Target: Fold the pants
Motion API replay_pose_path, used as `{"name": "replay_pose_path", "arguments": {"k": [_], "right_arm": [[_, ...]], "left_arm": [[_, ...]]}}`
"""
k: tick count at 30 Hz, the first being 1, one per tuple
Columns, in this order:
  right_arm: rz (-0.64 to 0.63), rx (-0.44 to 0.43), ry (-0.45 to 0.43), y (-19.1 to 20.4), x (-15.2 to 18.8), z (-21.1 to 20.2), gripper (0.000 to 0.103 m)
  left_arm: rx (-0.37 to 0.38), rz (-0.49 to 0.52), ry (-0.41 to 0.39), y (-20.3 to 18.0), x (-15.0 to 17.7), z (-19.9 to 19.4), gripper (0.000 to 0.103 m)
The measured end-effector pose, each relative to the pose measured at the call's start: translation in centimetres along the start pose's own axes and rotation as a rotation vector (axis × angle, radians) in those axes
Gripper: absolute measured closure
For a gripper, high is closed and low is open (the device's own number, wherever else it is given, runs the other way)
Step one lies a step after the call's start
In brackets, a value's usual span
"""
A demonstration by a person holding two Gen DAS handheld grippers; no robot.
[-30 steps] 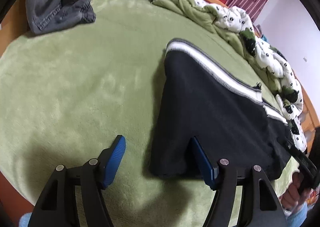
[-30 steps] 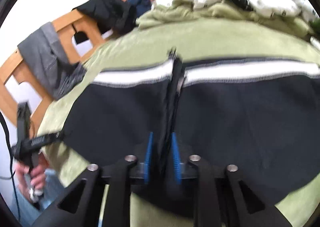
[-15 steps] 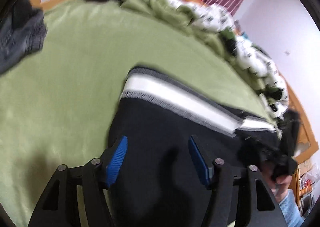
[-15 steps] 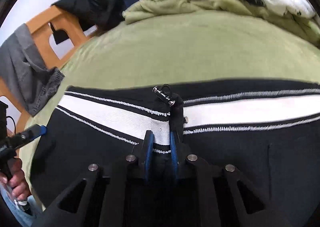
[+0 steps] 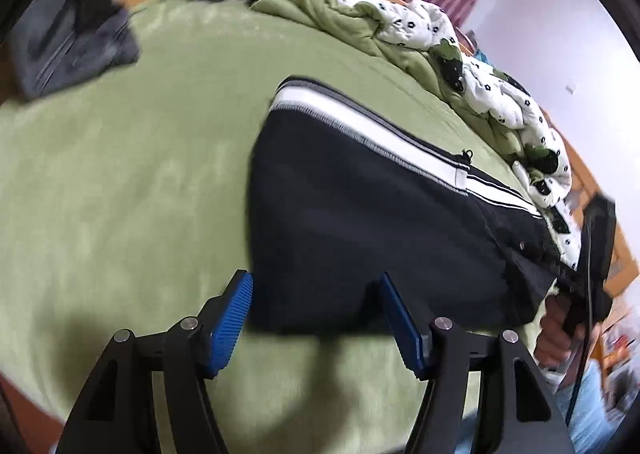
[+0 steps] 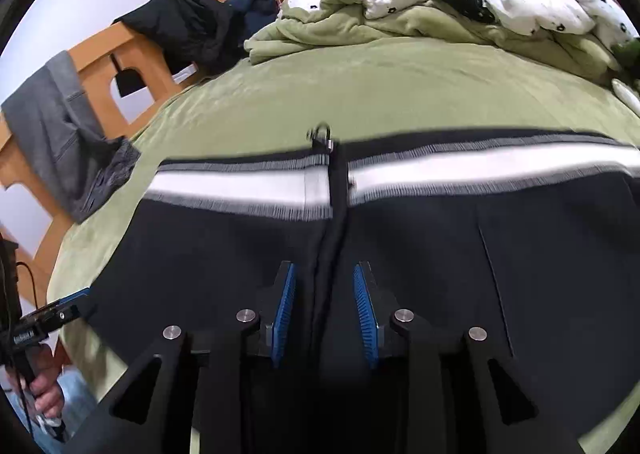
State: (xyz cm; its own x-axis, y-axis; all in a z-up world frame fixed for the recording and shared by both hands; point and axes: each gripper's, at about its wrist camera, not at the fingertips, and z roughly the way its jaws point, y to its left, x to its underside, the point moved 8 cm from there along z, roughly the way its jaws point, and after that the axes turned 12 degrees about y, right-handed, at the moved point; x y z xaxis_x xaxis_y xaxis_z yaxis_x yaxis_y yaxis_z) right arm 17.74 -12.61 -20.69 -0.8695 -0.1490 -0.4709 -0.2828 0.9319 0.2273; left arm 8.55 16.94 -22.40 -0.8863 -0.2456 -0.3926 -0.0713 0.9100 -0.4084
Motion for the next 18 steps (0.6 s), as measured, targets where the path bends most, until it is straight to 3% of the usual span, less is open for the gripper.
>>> {"name": "replay_pose_path", "arguments": {"k": [3,8,12,16,18], "right_arm": [[-0.022,0.027,0.022,0.0,3.2,-0.7,0.061],[0.015,0.019,0.018,-0.3,5.9,-3.2,0.059],[0.05,0.047,-0.016,-1.7,6.7,-5.7,0.058],[0.105,0.095,-0.032,-4.4,7.8,-7.5,0.055],[0.148,0.099,-0.034,-5.9,8.4,-8.2,0.055]], "left_arm": [[0.02,-0.072,-0.001,1.4,1.1,-0.2,0.04],[0.206,-0.215,-0.023,2.0,1.1,0.0,0.04],[0.242,-0.295,-0.012,1.9,1.0,2.1,0.04],[0.234,-0.341,-0.052,1.4,0.7,2.6,0.044],[0.148,-0.335,-0.059,1.3,0.4,2.6,0.058]]}}
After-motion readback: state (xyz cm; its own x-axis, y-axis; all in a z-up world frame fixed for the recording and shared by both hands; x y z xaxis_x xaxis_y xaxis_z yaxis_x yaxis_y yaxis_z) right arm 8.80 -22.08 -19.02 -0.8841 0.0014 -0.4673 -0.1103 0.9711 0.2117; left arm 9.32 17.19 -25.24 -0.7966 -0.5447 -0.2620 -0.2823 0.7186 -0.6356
